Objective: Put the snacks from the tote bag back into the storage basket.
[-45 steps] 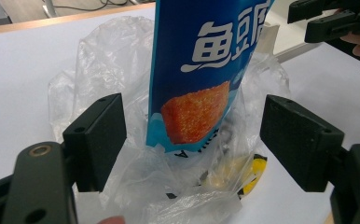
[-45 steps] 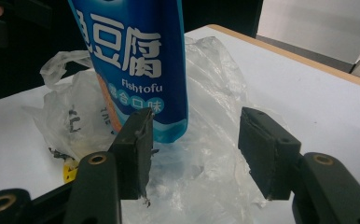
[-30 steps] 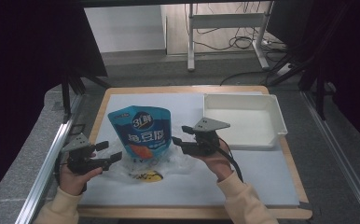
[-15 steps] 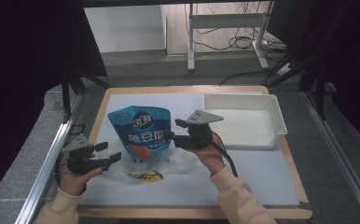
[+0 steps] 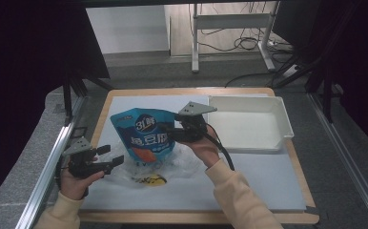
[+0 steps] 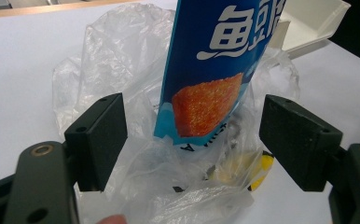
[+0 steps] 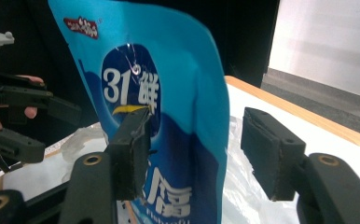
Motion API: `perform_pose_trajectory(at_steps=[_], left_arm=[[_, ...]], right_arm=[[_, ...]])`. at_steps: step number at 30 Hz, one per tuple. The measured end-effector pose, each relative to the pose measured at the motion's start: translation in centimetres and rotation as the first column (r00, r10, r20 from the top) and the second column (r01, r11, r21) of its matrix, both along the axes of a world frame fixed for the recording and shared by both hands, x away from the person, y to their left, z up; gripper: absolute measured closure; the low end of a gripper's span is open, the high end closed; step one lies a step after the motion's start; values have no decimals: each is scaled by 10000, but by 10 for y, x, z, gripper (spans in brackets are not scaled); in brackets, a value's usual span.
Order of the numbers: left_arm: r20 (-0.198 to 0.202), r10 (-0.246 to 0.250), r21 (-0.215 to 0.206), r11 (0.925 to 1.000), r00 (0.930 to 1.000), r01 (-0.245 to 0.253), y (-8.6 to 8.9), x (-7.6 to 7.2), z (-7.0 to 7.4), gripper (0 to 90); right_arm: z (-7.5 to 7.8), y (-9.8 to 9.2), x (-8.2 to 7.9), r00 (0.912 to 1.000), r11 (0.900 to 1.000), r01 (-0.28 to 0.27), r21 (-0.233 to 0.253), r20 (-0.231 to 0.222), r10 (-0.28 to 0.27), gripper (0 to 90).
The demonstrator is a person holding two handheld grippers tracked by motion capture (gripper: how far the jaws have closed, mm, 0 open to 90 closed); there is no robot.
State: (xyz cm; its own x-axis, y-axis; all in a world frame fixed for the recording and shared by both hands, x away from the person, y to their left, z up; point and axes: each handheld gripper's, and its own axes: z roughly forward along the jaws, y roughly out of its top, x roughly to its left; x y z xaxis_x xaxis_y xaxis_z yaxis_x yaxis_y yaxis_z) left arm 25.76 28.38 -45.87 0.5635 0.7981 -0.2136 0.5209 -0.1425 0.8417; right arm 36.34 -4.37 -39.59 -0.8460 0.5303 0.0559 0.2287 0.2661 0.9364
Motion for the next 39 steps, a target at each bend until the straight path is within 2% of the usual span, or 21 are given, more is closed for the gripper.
perform_pose_trajectory(at_steps=[6, 10, 14, 17, 21, 26, 39], left_arm=[[-19, 38, -3, 10000, 10000, -38, 0, 0, 0, 234], [-10, 60, -13, 10000, 10000, -60, 1, 0, 0, 235], [-21, 70, 3, 10000, 10000, -70, 1, 1, -1, 235], [-55, 77, -34, 10000, 10000, -77, 0, 1, -1, 235], [-72, 49, 8, 10000, 10000, -49, 0, 1, -2, 235], [-98, 80, -14, 10000, 9999, -80, 0, 2, -2, 235], [-131, 70, -44, 10000, 9999, -71, 2, 3, -4, 235]], right_arm=[[1, 5, 7, 9992, 9992, -326, 241, -214, 332, 517], [1, 9, 10, 9985, 9986, -495, 209, -230, 500, 637], [2, 11, 10, 9967, 9967, -809, 67, -53, 809, 734], [3, 11, 10, 9949, 9949, -1010, -38, 9, 1010, 774], [3, 10, 12, 9926, 9926, -1211, 61, -98, 1211, 821], [1, 10, 13, 9916, 9917, -1273, 204, -185, 1277, 857], [1, 13, 8, 9943, 9939, -1009, 452, -297, 1023, 870]])
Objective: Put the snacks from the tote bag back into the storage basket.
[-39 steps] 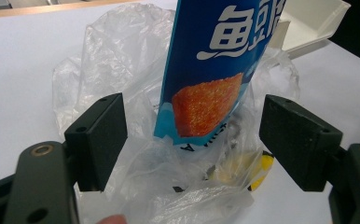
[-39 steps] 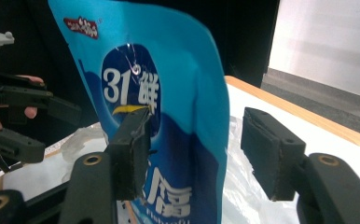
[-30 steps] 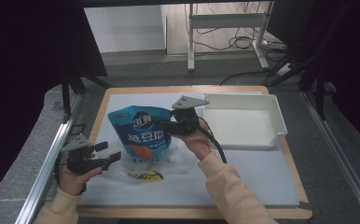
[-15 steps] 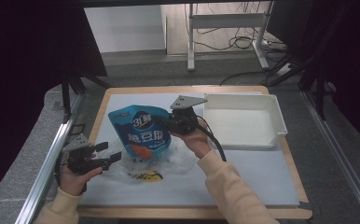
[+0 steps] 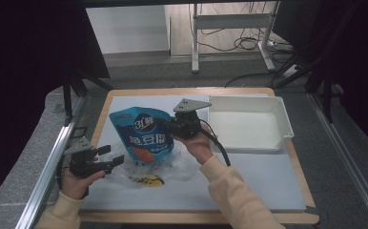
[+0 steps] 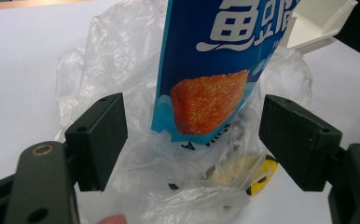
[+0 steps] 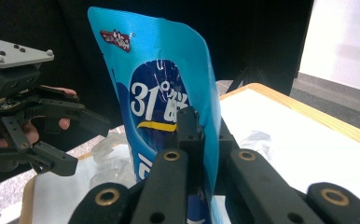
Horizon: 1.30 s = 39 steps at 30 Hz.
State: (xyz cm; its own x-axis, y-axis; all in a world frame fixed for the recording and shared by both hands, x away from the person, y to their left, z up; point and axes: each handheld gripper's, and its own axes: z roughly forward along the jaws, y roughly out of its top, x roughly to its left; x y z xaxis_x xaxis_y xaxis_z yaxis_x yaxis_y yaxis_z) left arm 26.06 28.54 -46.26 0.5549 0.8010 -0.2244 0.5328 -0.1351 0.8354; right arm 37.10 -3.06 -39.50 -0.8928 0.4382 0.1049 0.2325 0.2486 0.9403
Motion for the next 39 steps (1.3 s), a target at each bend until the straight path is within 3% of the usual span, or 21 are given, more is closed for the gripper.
perform_pose_trajectory(at_steps=[12, 20, 39], left_arm=[[18, 48, -19, 10000, 10000, -48, 1, 0, 1, 236], [0, 90, -31, 10000, 10000, -90, 2, 1, 1, 236], [-25, 189, -36, 9998, 9998, -189, 6, 1, 0, 236]], right_arm=[[-1, 1, -2, 9999, 9997, -117, 227, 21, 117, 874], [-2, 3, -4, 9999, 9973, -141, 727, -83, 148, 877], [0, 7, -11, 9997, 9909, -199, 1334, -86, 213, 881]])
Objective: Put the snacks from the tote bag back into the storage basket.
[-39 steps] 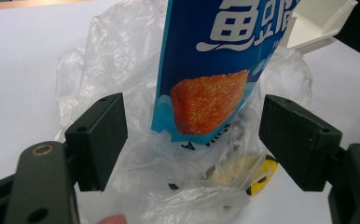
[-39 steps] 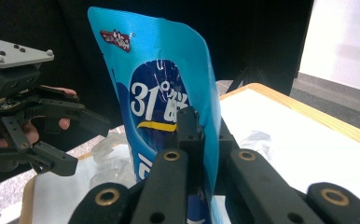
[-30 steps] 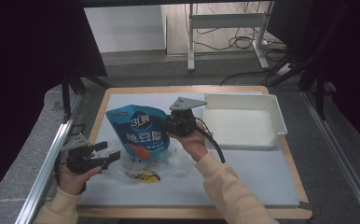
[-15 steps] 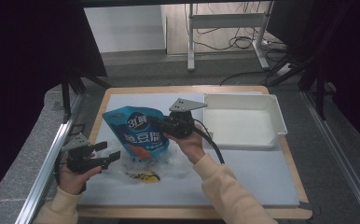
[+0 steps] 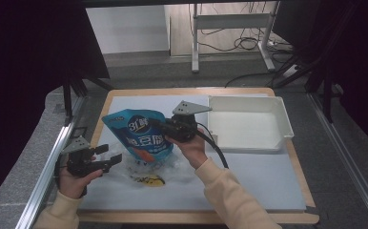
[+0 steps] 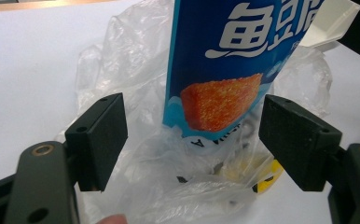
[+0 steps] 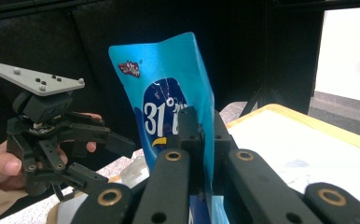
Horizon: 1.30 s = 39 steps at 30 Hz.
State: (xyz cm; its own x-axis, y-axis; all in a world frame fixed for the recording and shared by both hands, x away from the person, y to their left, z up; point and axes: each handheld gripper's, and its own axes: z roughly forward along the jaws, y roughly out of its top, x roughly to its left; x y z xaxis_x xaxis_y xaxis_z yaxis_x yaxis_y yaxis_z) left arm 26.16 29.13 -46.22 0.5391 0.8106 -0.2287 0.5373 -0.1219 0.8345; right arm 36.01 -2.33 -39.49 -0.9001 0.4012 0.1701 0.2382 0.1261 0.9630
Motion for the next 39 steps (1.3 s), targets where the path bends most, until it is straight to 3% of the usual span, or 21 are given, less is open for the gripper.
perform_pose_trajectory(at_steps=[24, 39], left_arm=[[-95, -23, 30, 10000, 10000, 23, 1, 1, -2, 235], [-172, -39, 55, 10000, 9998, 40, 0, 2, -4, 235]], right_arm=[[14, 9, -5, 9995, 9996, -103, 249, 301, 96, 883], [44, 8, -9, 9976, 9978, -139, 650, 688, 94, 883]])
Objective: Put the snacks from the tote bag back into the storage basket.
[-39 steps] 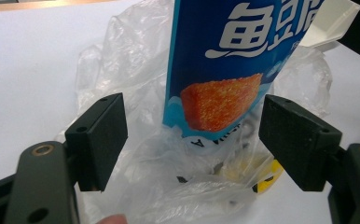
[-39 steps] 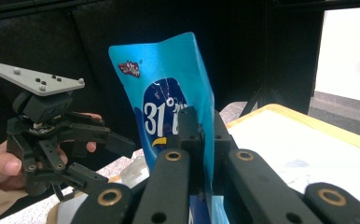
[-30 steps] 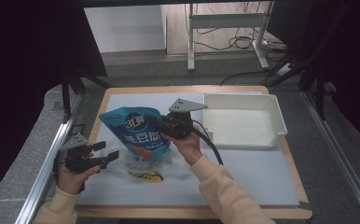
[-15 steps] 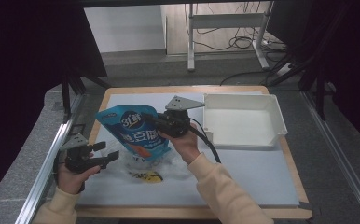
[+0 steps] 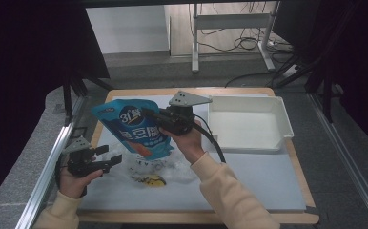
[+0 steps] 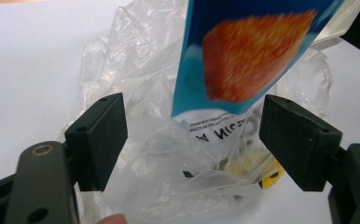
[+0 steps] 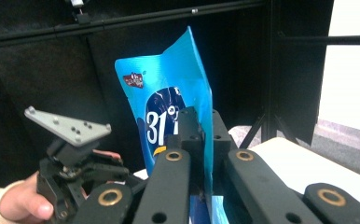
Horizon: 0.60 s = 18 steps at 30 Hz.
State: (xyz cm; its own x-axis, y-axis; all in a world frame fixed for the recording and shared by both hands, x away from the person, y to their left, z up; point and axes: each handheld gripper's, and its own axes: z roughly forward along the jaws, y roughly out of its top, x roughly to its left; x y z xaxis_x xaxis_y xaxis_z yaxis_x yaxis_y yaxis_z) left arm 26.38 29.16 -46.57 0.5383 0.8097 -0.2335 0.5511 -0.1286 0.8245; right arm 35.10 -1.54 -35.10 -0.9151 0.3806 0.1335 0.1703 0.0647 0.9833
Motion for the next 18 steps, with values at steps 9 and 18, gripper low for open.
perform_pose_trajectory(at_steps=[9, 18], left_arm=[[-41, 6, 13, 10000, 10000, -6, 0, 0, 0, 235], [-70, 10, 59, 10000, 10000, -9, 0, 1, -1, 234]], right_arm=[[18, -8, 0, 9998, 9997, 70, 219, 196, -75, 884], [28, -19, 1, 9997, 9987, 108, 505, 234, -120, 884]])
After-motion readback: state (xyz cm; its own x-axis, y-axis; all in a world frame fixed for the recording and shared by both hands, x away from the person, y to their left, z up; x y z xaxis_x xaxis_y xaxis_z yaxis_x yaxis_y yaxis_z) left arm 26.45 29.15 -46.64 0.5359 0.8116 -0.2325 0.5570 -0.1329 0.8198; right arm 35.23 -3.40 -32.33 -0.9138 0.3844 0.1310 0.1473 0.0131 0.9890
